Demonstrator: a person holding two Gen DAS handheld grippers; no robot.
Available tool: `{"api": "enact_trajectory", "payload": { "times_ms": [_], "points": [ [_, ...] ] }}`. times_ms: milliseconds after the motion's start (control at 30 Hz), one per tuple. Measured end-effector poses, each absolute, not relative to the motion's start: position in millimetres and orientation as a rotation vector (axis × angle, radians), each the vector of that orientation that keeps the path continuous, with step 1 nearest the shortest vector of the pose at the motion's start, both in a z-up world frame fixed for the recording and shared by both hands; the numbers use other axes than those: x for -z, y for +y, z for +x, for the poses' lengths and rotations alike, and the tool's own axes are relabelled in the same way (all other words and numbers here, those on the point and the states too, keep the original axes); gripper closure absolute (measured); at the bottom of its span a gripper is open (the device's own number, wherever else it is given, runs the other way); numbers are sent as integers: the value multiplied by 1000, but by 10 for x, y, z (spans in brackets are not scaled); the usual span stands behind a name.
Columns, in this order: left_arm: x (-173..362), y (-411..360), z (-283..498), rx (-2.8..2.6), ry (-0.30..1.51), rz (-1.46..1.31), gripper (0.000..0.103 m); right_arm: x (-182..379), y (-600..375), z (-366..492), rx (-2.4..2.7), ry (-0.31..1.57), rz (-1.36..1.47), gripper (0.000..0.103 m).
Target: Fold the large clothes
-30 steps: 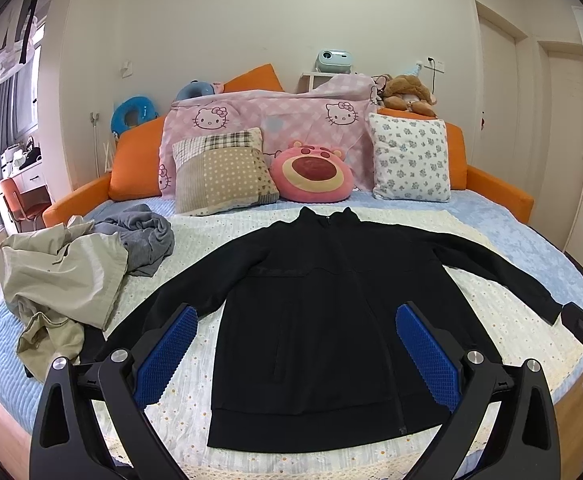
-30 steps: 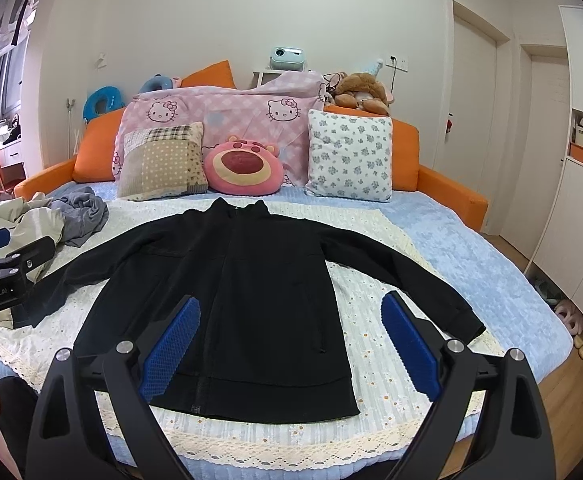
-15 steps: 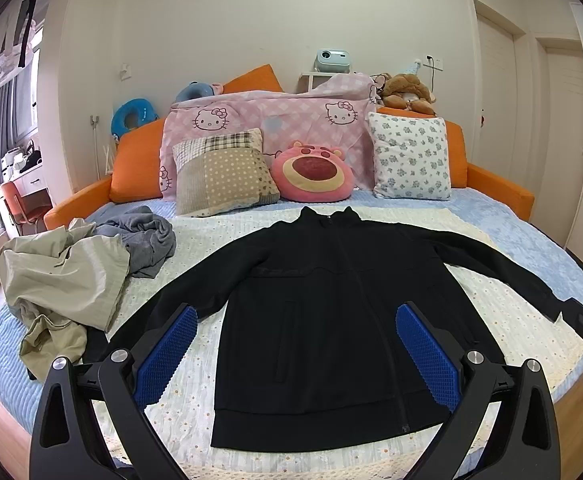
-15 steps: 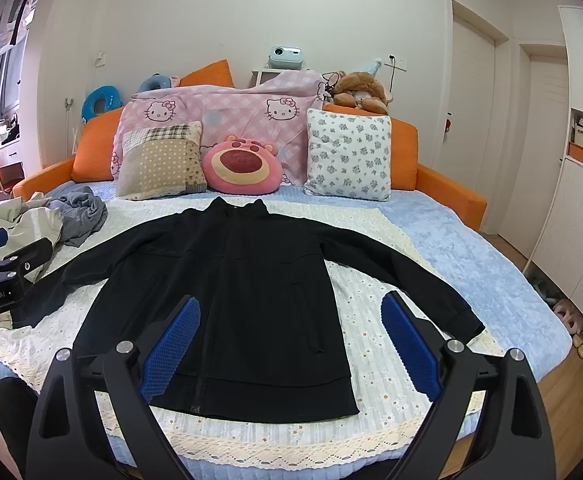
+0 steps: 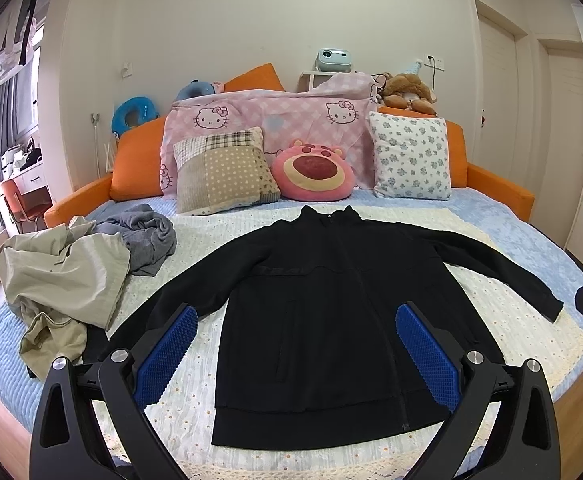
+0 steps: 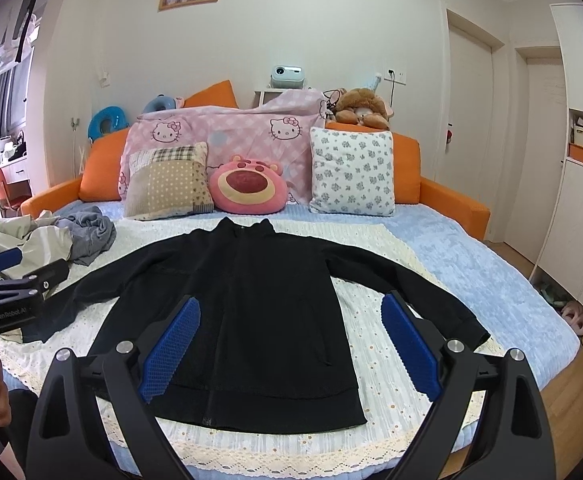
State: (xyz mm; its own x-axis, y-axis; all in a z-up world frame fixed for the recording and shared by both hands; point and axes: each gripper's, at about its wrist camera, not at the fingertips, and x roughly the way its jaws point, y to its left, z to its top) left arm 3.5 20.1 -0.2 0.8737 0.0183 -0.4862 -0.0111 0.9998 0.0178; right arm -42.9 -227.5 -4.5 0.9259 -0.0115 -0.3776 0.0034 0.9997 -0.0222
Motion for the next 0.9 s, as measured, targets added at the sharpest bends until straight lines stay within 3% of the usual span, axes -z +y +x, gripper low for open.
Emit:
{"api": "enact_trajectory", "payload": {
  "times_ms": [900],
  "points": [
    [31, 182, 22, -13, 508, 14, 2, 45, -2201, -458, -2, 394, -27, 12]
  ]
}}
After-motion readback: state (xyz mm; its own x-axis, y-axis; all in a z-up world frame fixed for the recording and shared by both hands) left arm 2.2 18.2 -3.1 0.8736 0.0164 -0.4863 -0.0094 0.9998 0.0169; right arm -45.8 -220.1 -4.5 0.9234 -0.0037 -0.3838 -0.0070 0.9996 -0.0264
